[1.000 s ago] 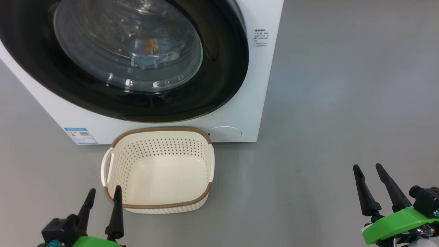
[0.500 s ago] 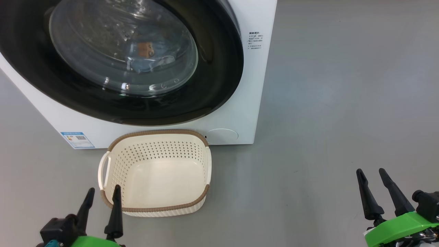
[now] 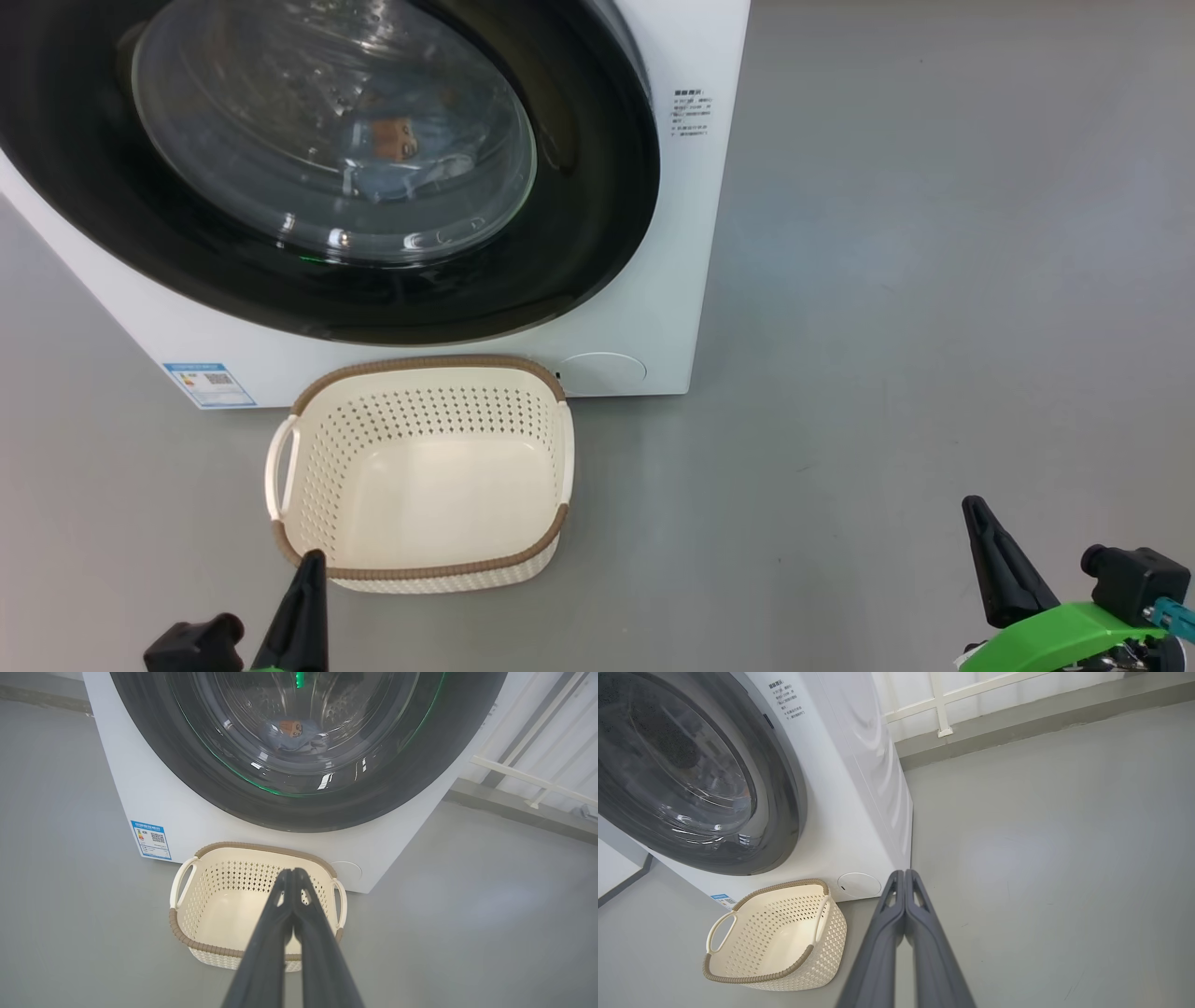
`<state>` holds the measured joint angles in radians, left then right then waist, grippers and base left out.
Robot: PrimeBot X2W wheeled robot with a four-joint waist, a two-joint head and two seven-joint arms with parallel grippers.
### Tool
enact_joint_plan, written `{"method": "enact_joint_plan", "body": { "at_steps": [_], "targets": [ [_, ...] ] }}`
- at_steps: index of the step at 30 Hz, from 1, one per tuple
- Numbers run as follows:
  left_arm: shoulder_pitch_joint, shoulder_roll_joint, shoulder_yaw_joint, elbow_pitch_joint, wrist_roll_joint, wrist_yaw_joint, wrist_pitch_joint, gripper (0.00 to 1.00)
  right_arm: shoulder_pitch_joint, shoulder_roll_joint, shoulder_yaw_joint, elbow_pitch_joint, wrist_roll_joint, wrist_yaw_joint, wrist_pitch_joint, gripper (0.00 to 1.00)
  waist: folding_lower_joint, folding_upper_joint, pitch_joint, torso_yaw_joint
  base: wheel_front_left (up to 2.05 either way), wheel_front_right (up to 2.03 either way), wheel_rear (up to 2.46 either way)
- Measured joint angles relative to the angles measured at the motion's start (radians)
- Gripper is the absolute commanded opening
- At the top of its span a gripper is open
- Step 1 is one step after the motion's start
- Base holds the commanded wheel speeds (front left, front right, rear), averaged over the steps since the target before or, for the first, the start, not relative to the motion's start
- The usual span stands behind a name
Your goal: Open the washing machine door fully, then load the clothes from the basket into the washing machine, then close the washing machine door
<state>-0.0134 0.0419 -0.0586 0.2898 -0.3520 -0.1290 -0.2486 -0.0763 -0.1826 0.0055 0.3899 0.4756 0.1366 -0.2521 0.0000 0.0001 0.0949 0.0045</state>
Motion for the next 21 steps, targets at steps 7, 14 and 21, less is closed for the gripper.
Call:
{"method": "enact_joint_plan", "body": {
  "at_steps": [7, 14, 21],
  "targets": [
    [-0.001, 0.000, 0.003, 0.000, -0.070, 0.000, 0.015, 0.00, 0.000, 0.001, -0.006, -0.002, 0.061, 0.000, 0.021, 0.00, 0.0016, 0.0000, -0.008, 0.000, 0.00, 0.00, 0.00],
    [-0.002, 0.001, 0.006, 0.000, -0.142, 0.000, 0.033, 0.00, 0.000, 0.013, -0.015, -0.006, 0.123, 0.000, 0.041, 0.00, 0.0002, 0.0000, -0.011, 0.000, 0.00, 0.00, 0.00],
    [-0.002, 0.002, 0.011, 0.000, -0.217, 0.000, 0.053, 0.00, 0.000, 0.021, -0.019, -0.013, 0.188, 0.000, 0.059, 0.00, 0.0001, 0.0000, -0.016, -0.001, 0.00, 0.00, 0.00]
  ]
}}
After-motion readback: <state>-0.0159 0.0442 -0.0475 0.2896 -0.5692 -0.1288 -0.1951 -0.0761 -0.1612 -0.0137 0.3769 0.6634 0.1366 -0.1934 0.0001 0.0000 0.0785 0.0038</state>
